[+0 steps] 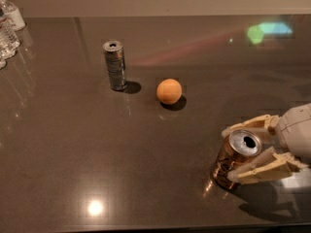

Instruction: Knock orange can over

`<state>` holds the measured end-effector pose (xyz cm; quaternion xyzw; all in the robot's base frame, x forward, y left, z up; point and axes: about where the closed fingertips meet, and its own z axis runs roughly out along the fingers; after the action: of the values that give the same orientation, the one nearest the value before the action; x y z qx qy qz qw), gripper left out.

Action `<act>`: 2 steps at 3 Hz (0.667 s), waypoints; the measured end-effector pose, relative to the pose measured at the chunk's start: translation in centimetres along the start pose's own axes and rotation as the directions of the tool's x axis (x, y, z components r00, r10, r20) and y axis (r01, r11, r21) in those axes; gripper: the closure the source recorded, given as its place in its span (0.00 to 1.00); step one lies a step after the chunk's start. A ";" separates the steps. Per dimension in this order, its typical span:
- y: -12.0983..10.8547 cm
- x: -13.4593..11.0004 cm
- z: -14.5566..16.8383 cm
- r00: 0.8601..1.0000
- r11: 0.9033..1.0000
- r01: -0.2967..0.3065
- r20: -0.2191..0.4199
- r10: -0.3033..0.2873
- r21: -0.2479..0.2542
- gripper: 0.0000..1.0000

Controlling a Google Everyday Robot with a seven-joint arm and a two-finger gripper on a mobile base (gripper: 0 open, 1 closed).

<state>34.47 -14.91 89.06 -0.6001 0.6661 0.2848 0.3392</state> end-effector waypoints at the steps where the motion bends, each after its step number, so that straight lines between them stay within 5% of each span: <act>1: 0.2 -0.5 -0.3 1.000 1.000 0.007 -0.020 -0.006 0.019 0.64; 2: -0.5 -1.7 -1.5 0.994 0.999 0.022 -0.109 -0.017 0.047 0.87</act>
Offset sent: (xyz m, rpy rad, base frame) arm 0.0154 -0.0151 0.0453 -0.2698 -0.0361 -0.0672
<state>34.87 -15.12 91.39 -0.6129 0.6841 0.2324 0.3197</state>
